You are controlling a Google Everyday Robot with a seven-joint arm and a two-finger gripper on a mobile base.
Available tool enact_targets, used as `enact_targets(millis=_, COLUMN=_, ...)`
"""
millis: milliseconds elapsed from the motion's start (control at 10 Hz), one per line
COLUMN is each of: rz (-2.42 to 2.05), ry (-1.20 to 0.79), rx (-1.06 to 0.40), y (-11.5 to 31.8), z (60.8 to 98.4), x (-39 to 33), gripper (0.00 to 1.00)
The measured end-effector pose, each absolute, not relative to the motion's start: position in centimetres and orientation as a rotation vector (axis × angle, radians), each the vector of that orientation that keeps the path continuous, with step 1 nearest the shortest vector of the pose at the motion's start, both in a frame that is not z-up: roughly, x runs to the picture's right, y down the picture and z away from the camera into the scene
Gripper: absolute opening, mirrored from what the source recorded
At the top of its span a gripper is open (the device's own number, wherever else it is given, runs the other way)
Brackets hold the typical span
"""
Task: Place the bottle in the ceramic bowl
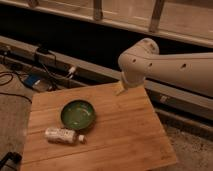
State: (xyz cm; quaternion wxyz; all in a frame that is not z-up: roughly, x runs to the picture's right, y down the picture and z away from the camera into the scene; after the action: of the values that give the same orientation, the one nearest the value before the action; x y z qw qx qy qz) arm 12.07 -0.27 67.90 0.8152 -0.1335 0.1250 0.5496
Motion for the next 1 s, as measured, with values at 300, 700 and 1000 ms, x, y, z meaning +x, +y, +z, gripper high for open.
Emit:
enact_targets(millis=300, rz=1.165, ry=0.258, rx=-0.281, y=-0.4, z=67.8, x=12.0, gripper=0.8)
enact_targets(millis=700, rz=0.854, ry=0.138, rx=-0.308, y=-1.6, z=67.1, x=8.4, gripper=0.8)
enact_targets(millis=1000, rz=0.493, ry=0.037, rx=-0.343, y=-1.6, z=66.0, x=3.7, gripper=0.8)
